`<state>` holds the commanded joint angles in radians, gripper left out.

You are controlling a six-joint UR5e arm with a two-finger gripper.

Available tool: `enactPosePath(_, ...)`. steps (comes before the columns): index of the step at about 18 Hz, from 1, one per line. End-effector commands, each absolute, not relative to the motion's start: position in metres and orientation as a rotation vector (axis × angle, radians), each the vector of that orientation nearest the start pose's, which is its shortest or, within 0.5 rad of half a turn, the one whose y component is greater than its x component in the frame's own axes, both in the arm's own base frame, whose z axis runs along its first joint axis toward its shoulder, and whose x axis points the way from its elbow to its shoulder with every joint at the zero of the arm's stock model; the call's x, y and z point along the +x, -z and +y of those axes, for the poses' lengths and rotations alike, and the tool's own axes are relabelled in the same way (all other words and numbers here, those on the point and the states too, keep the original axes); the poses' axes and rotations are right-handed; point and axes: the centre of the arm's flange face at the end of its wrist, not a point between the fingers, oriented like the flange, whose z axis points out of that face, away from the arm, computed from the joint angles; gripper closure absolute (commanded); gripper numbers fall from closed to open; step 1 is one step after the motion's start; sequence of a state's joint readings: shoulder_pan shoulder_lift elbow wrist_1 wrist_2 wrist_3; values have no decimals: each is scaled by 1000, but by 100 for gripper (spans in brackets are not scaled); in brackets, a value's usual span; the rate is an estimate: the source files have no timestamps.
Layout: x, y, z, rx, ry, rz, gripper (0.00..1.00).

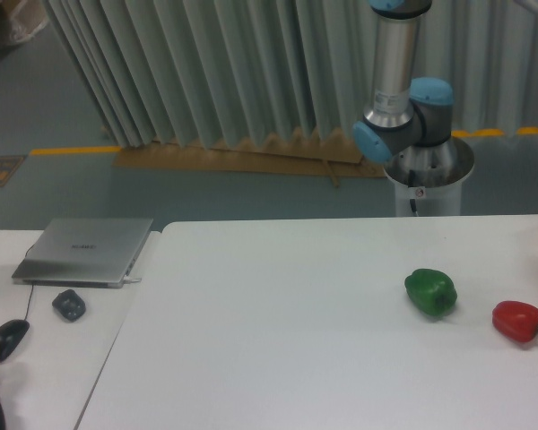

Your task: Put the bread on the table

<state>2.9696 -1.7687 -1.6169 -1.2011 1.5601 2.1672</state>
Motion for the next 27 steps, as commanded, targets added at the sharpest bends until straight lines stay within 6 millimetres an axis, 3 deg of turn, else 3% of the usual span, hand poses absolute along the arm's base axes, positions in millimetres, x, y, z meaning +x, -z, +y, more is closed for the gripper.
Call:
enactPosePath(3,-561,-390,215,-2883,-184,1294,0)
enactPosePath(8,-585,-339,213,-2869,-125,1398,0)
enactPosePath(10,-589,-329,210,-2894,-102,1427,0)
enactPosePath(16,-579,-309,212,-2973,3,1453,0)
enactPosePath(21,-562,-289,242,-3054,81,1455,0)
enactPosePath(27,-563,-285,247,-3062,85,1448,0)
